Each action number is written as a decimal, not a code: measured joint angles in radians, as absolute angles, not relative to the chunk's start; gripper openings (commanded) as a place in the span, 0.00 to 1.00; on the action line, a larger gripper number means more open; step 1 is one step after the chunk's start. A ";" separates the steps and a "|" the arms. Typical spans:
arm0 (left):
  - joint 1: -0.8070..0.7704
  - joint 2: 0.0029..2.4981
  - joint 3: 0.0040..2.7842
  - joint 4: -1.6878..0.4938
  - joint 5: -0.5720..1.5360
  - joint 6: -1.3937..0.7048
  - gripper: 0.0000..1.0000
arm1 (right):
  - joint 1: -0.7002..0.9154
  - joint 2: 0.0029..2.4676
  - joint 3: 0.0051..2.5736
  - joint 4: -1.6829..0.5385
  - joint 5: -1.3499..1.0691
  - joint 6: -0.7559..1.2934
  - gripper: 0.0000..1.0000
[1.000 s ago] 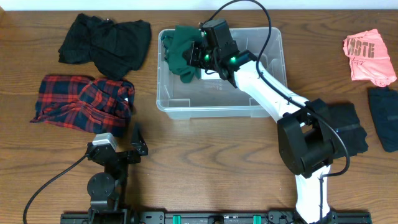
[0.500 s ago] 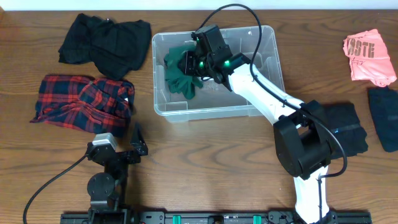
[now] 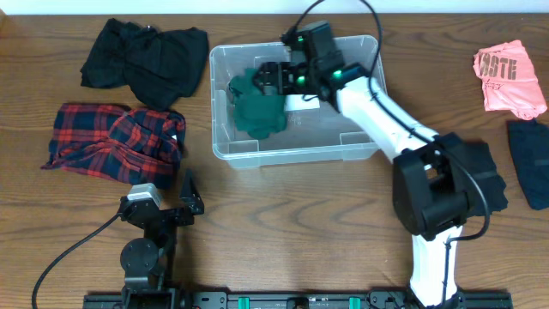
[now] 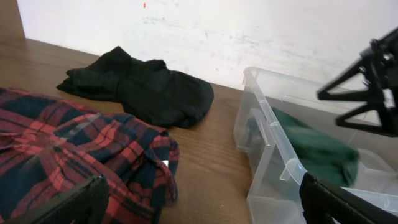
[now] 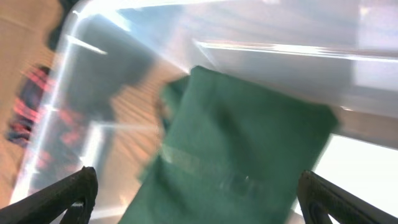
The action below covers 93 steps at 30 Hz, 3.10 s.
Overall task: Pack container
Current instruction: 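Open the right gripper and lift it out of the bin, then move the right gripper to the pink shirt and grasp it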
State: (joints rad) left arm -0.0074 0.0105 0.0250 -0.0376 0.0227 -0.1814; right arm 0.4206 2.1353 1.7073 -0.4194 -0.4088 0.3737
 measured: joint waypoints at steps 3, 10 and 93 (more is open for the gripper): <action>-0.007 0.010 0.025 -0.038 0.023 -0.182 0.98 | 0.377 2.119 1.722 -0.529 -0.404 0.271 0.99; -0.007 0.010 0.025 -0.038 0.023 -0.181 0.98 | 0.323 2.089 1.830 -0.747 -0.338 0.028 0.99; -0.007 0.010 0.025 -0.038 0.023 -0.181 0.98 | -0.462 2.010 2.038 -1.023 -0.068 0.150 0.99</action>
